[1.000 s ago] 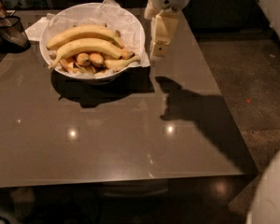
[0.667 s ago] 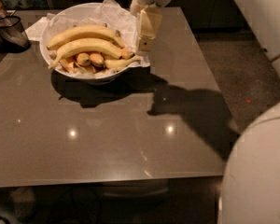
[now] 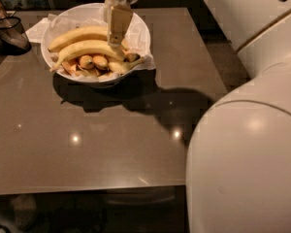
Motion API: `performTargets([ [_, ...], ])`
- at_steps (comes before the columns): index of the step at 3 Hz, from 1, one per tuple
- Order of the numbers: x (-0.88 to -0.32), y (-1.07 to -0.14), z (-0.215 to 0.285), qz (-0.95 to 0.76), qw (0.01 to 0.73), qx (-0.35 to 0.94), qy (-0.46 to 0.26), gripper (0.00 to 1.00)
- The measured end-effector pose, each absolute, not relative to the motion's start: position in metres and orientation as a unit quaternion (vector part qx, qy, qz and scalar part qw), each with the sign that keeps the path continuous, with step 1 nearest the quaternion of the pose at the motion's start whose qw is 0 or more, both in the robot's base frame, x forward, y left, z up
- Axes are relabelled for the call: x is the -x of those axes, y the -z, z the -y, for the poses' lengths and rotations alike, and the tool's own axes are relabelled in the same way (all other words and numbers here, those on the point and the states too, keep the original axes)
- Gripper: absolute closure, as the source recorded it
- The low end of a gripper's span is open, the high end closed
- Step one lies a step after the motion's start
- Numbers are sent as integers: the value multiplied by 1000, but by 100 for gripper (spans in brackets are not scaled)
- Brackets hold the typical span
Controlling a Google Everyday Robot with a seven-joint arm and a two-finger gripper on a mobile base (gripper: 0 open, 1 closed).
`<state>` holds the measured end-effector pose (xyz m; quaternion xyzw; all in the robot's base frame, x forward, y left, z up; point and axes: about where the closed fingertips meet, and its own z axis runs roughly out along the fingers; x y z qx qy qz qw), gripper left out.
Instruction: Pick banana from white bowl
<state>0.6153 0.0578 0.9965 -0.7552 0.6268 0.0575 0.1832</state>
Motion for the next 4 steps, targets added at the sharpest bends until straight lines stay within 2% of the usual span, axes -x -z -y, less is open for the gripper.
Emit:
performTargets([
  [1,-615,-993,-80,-622,177,760,-62,38],
  [2,-617,-984,-93,-629,166,756,-68,27],
  [3,-620,-975,-100,-641,154,748,-73,27],
  [4,-621,-968,-104,-652,143,741,-77,42],
])
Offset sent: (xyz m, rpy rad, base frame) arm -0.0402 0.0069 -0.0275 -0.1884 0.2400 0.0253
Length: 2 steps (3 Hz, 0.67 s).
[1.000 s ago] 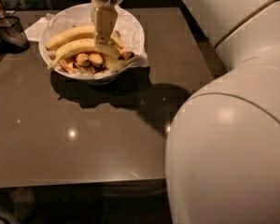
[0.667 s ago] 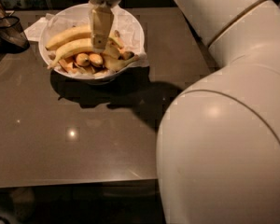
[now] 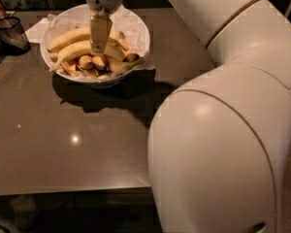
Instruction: Pick banana from white bowl
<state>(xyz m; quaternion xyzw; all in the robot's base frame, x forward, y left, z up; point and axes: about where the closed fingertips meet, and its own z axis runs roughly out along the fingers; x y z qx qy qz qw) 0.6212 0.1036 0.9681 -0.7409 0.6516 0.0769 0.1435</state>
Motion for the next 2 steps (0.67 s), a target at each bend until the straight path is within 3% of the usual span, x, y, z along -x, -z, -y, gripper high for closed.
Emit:
performTargets([
  [2,-630,-961,-100,-671,132,726,-71,38],
])
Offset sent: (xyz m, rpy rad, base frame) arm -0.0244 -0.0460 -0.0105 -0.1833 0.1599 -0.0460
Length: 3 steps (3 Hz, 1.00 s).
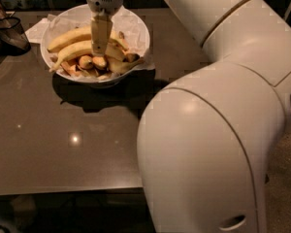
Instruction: Pick banana from white bowl
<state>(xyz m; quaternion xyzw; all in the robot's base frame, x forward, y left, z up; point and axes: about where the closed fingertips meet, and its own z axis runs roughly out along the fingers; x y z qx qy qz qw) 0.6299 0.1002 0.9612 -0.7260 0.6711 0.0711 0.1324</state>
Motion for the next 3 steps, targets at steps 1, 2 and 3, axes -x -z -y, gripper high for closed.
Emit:
performTargets([
  [1,-636,-957,-99,-679,126,721,-64,38],
  [2,-641,-949,-98,-684,117,717,-60,37],
  [3,-644,-943,-100,-686,109,717,-55,38],
])
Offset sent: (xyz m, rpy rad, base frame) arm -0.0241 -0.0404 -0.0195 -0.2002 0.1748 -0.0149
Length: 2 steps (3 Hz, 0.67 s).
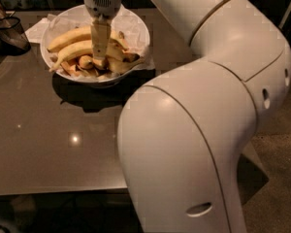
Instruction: Pick banana from white bowl
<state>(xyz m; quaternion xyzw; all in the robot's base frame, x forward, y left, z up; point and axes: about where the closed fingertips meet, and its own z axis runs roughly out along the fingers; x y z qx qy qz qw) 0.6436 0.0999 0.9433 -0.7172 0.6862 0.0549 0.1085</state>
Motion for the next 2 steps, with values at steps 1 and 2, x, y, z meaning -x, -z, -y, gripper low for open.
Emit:
performTargets([
  [1,-646,-937,-103,-686,100,719,-48,39],
  [2,-650,-931,-103,-686,91,721,-41,38],
])
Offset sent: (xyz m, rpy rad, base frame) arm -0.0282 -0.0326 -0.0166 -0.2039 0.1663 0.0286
